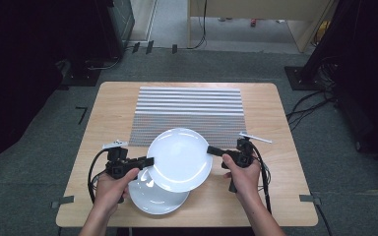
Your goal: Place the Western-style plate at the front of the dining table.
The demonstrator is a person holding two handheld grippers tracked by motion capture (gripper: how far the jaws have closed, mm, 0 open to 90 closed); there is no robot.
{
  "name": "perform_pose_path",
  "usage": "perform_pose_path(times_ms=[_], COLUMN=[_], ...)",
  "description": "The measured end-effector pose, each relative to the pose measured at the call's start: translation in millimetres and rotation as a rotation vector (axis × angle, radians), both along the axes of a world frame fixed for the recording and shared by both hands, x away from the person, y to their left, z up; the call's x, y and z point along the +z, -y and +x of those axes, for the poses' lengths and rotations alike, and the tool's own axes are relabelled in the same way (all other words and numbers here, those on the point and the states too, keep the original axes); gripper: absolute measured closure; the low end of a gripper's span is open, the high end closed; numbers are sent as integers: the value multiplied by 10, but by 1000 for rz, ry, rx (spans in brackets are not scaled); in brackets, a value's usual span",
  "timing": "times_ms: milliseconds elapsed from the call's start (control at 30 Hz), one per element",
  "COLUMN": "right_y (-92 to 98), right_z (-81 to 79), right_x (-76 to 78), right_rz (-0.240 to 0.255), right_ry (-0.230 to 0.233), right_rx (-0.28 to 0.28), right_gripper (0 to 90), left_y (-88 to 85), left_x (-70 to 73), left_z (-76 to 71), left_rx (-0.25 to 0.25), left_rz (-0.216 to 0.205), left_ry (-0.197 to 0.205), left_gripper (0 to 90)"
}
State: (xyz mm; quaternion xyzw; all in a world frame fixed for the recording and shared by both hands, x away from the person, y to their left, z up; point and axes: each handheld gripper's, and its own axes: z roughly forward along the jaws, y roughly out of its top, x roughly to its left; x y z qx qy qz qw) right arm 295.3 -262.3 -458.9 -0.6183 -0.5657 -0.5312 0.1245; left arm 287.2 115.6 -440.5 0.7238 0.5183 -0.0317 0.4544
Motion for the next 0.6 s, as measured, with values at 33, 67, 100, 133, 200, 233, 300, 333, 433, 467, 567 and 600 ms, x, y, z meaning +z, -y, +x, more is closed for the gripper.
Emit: perform_pose_path(times_ms=[33, 67, 100, 133, 200, 233, 300, 333, 433, 467, 567, 600], right_y=[8, 13, 19, 25, 27, 26, 20, 19, 19, 18, 20, 26], right_z=[24, 47, 71, 101, 142, 166, 221, 249, 327, 350, 420, 446], right_x=[24, 46, 66, 90, 123, 142, 184, 194, 213, 221, 239, 237], right_rz=[0, 4, 6, 12, 20, 21, 26, 29, 37, 38, 33, 35], right_ry=[0, 1, 4, 6, 9, 11, 12, 13, 13, 11, 15, 13], right_rx=[-1, -5, -6, -7, -12, -13, -17, -19, -25, -27, -34, -40], right_gripper=[881, 881, 881, 881, 881, 881, 881, 881, 881, 881, 881, 881], left_y=[8, 15, 22, 25, 31, 34, 40, 39, 46, 49, 63, 68], left_x=[22, 44, 69, 88, 117, 137, 163, 177, 204, 210, 226, 235], left_z=[26, 53, 89, 121, 176, 212, 267, 293, 370, 395, 477, 506], left_rx=[0, 0, -1, 2, 7, 12, 18, 20, 30, 31, 32, 32], left_rz=[0, 3, 6, 6, 11, 14, 16, 17, 15, 15, 14, 14], left_ry=[2, 5, 7, 6, 8, 9, 14, 19, 23, 23, 19, 21], left_gripper=[718, 717, 715, 714, 714, 714, 712, 711, 711, 711, 711, 711])
